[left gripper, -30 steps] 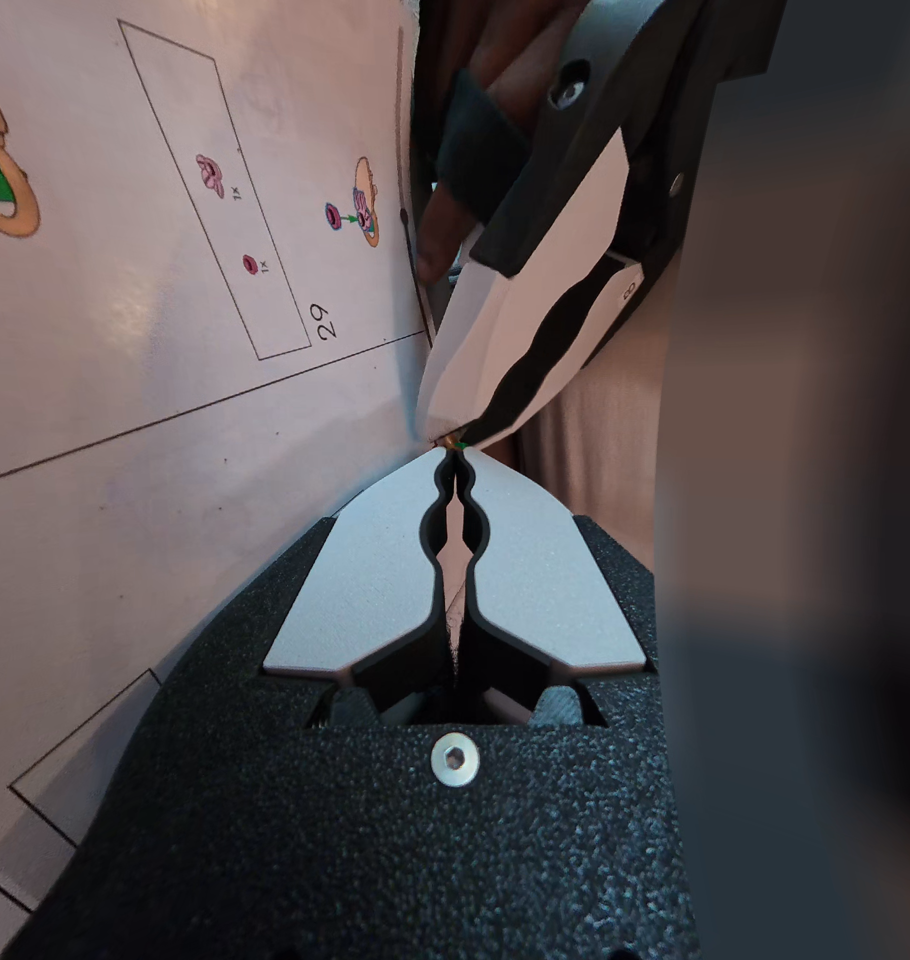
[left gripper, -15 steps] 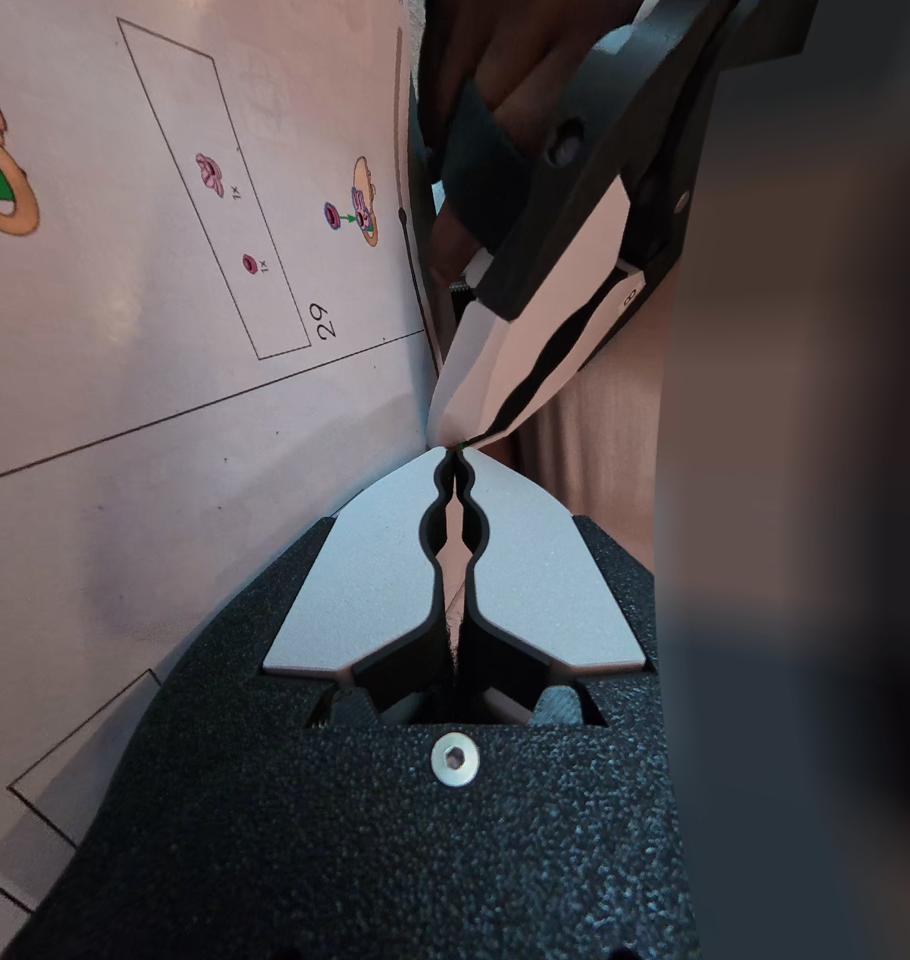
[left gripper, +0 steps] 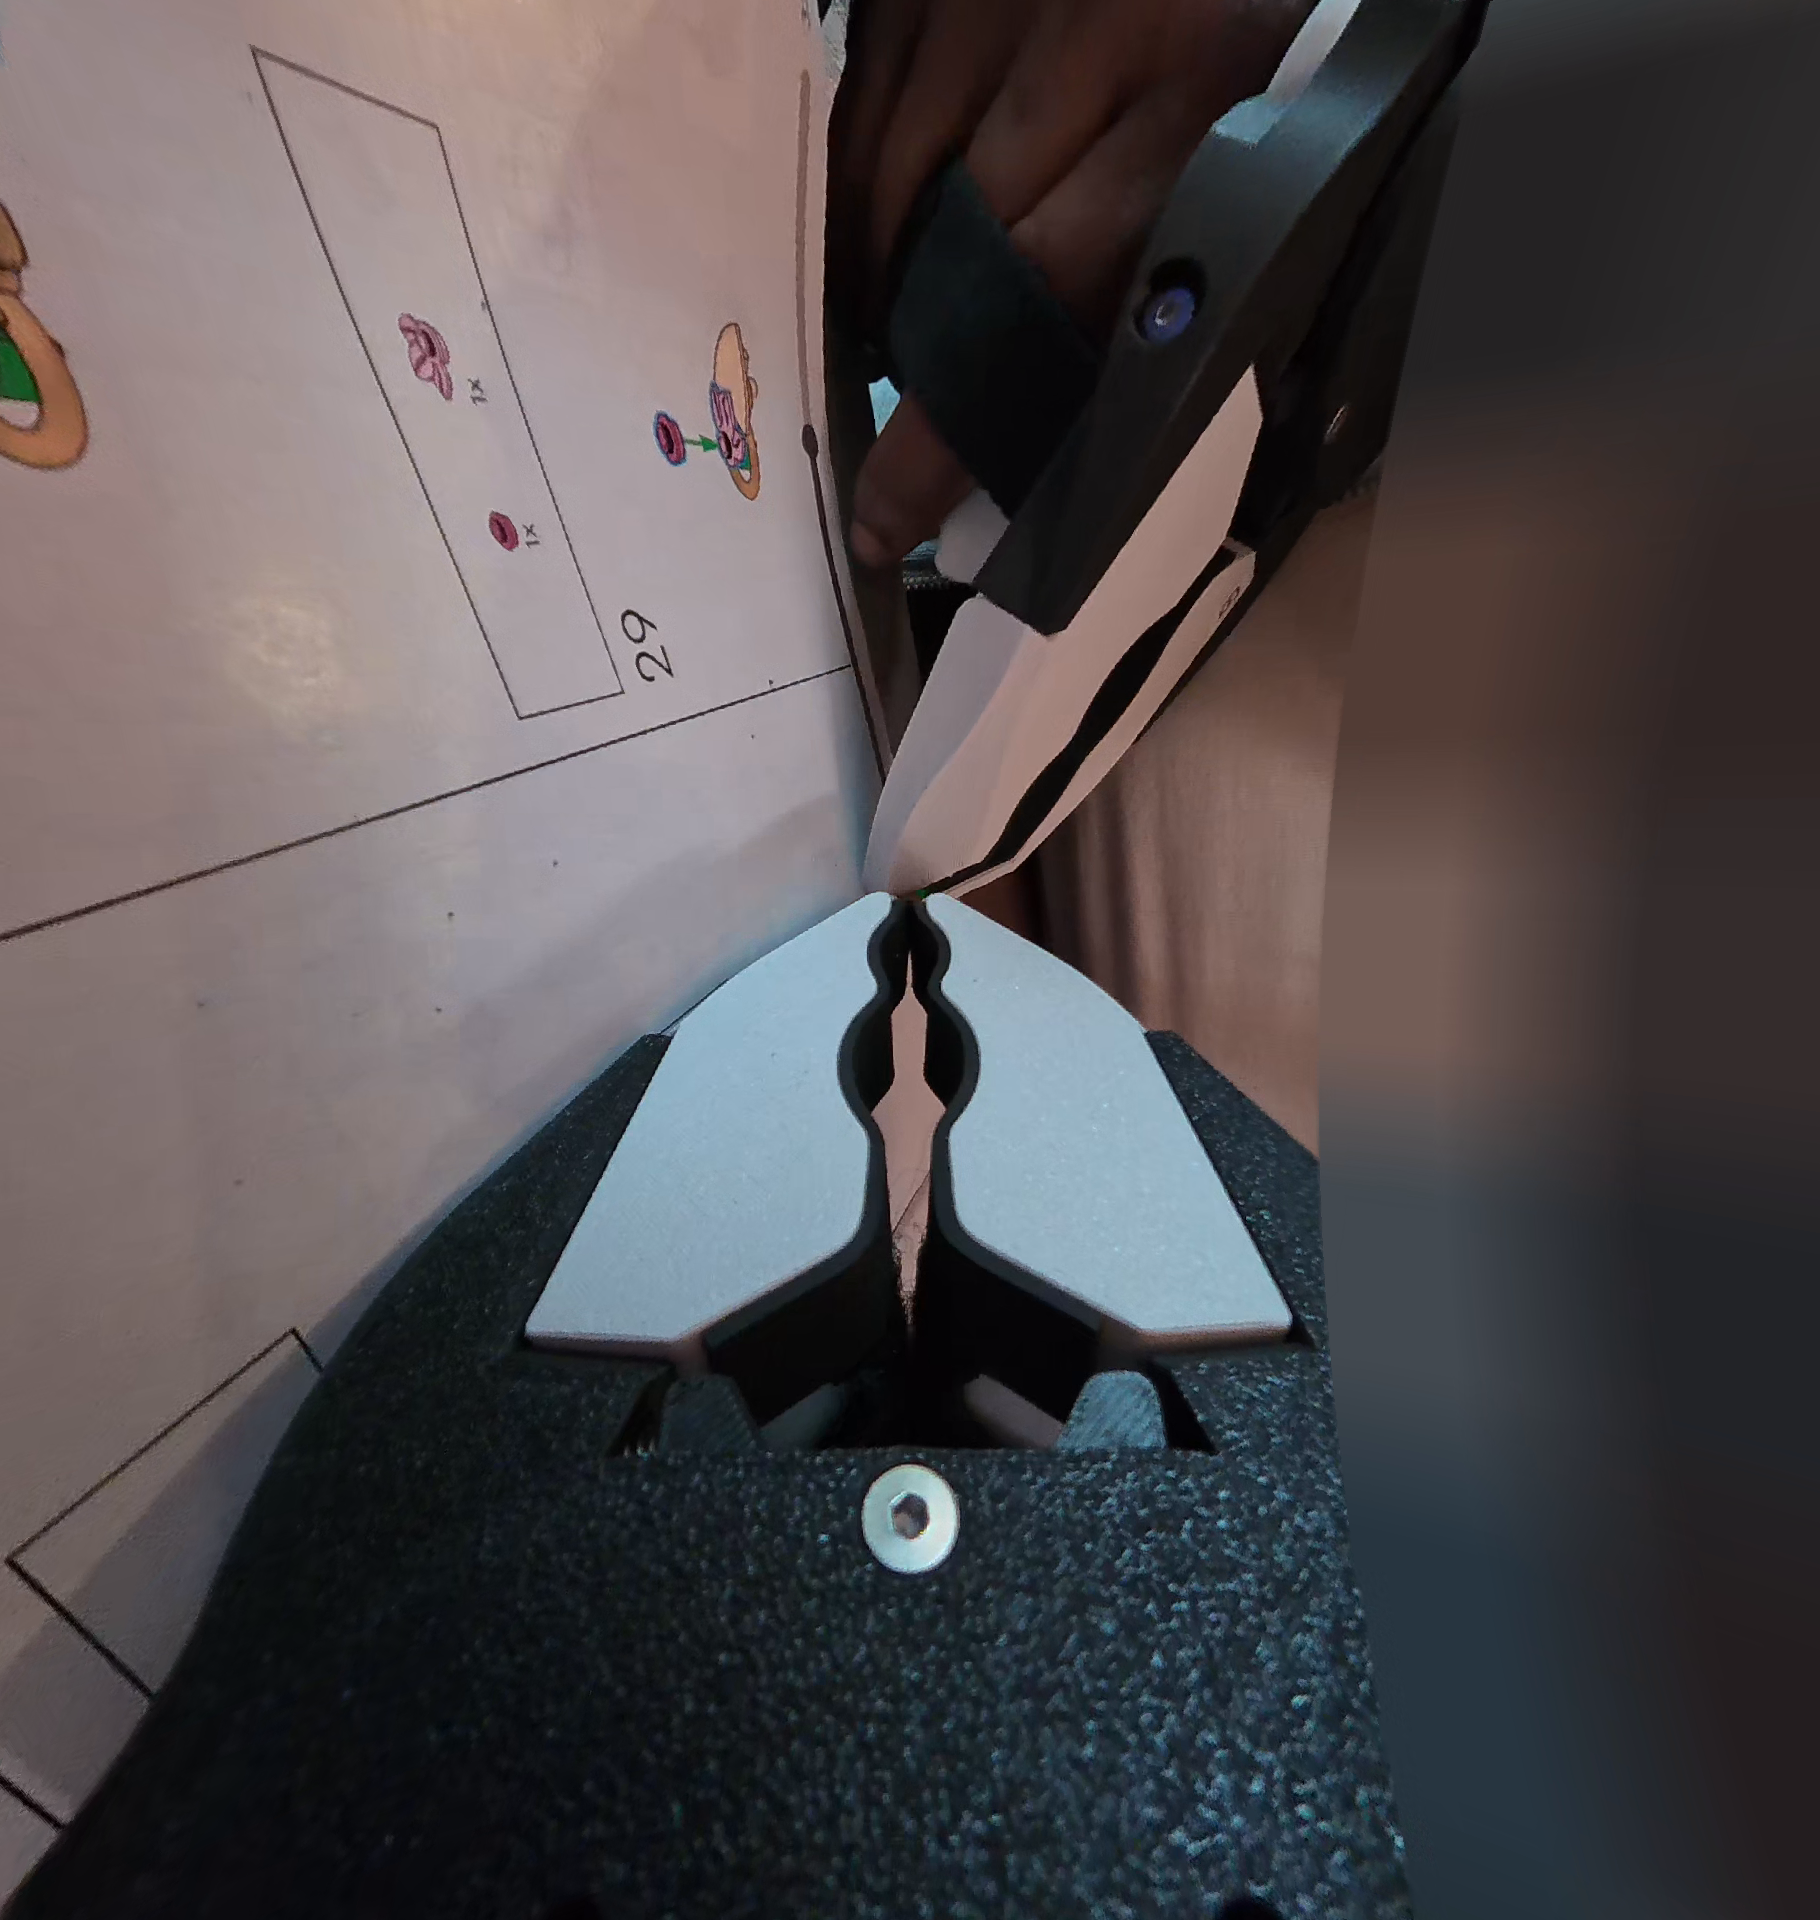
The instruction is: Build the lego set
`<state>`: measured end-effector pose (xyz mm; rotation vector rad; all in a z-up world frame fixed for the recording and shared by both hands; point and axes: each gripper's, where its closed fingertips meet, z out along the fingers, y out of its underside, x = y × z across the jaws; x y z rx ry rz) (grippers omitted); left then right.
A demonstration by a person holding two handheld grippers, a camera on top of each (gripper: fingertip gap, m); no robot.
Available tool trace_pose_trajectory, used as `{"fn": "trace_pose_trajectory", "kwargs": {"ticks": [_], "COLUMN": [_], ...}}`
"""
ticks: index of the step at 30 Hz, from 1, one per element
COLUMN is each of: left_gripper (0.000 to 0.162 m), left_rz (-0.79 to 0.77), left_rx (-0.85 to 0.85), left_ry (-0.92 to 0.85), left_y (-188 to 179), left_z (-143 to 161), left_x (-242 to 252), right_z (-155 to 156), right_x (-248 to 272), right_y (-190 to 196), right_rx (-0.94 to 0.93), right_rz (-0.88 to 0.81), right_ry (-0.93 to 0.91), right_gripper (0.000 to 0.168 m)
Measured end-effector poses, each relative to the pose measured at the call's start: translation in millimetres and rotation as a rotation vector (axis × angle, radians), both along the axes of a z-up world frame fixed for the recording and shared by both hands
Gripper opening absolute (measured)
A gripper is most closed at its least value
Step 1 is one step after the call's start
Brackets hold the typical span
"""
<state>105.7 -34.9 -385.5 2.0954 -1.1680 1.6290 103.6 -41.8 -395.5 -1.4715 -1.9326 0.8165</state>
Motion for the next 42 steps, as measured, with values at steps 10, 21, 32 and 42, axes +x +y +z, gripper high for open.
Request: {"fn": "trace_pose_trajectory", "kwargs": {"ticks": [10, 21, 32, 42], "left_gripper": [0.0, 0.0, 0.0, 0.0], "left_rz": [0.014, 0.018, 0.024, 0.023], "left_rx": [0.038, 0.021, 0.037, 0.039], "left_ry": [-0.012, -0.015, -0.009, -0.008], "left_y": [0.7, 1.4, 2.0, 2.2], "left_z": [-0.6, 0.2, -0.8, -0.9], "left_x": [0.4, 0.7, 0.6, 0.5], "right_z": [0.1, 1.4, 4.3, 5.2], "right_x": [-0.4, -0.9, -3.5, -4.3], "right_y": [0.9, 3.0, 6.7, 7.6], "right_rx": [-0.01, 0.09, 0.026, 0.087], "right_rz": [-0.022, -0.055, -0.136, -0.121], "right_ry": [0.002, 0.038, 0.06, 0.08], "right_gripper": [0.014, 0.015, 0.02, 0.018]}}
